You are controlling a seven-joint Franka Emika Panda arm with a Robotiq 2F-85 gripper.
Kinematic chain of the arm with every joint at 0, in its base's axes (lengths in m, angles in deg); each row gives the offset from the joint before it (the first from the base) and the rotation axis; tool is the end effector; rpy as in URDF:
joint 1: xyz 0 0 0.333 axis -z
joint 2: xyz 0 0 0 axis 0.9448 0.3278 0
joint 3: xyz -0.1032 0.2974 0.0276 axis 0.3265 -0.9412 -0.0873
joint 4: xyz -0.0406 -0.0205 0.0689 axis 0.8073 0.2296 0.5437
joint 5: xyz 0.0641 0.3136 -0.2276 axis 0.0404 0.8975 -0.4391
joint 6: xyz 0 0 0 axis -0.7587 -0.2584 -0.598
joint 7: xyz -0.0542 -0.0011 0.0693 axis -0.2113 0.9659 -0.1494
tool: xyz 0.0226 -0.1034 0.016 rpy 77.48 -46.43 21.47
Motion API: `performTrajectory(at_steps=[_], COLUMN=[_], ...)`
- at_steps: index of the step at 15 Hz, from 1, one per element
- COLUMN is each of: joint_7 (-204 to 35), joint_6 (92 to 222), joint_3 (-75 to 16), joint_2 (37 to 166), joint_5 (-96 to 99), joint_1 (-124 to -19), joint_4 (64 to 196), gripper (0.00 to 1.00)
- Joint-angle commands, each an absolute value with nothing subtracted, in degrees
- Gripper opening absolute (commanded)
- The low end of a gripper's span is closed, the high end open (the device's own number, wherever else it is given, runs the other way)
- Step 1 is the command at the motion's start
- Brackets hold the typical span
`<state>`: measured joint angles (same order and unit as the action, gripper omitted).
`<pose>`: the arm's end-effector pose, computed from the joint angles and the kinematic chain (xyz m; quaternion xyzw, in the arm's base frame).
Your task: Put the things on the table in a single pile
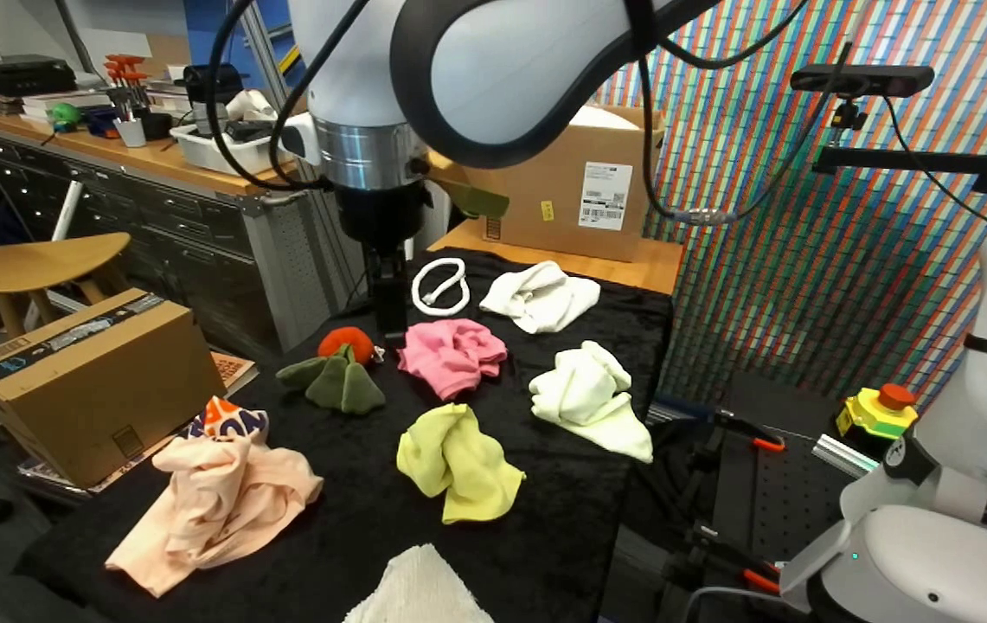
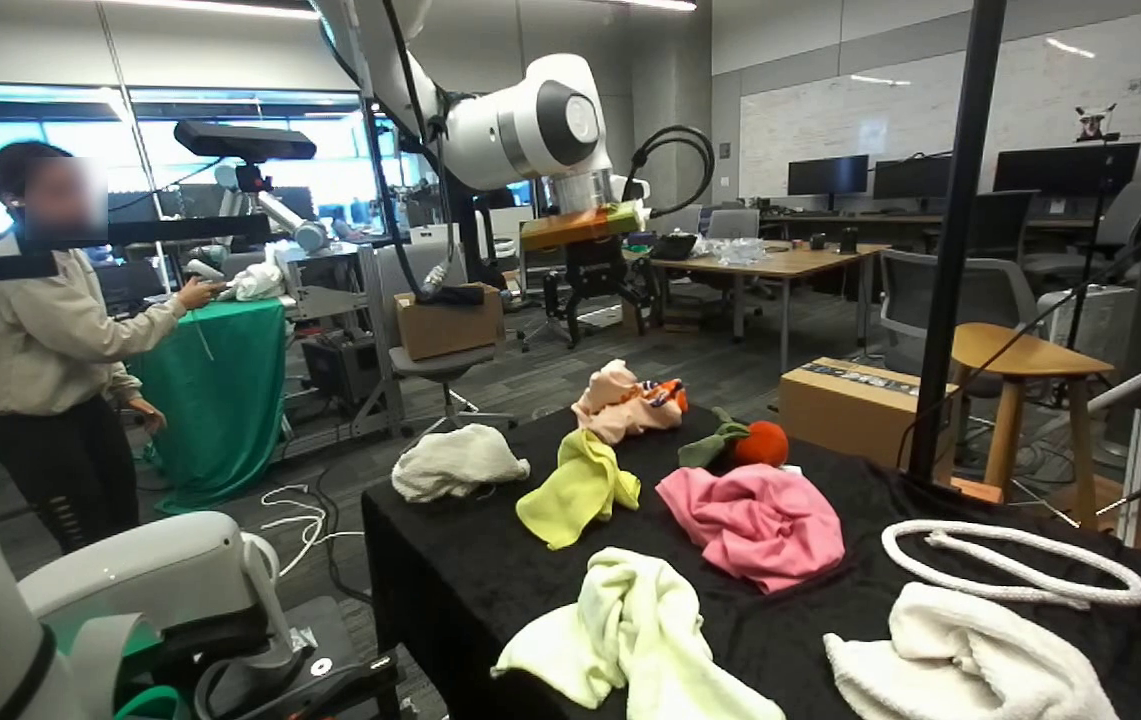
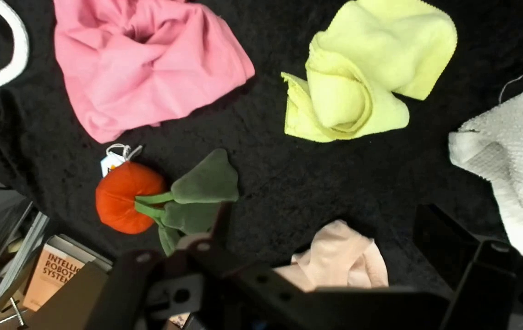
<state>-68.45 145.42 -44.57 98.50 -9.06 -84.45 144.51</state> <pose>0.5680 0.2479 0.3972 0.9259 0.3690 0.0335 0.0741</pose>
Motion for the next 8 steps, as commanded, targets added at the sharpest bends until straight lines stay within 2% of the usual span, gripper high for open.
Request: performTrajectory(at_steps=[1, 8], joint_7=[-71.8, -77.0], joint_6=[146.0, 152.4], joint_3=[-45.2, -46.1], joint_2=[103.8, 109.3], joint_5=[-10.3, -8.8], joint_1=[-86.6, -90.2], joint_4=[138.5, 135.3], gripper=[1.00, 1.00])
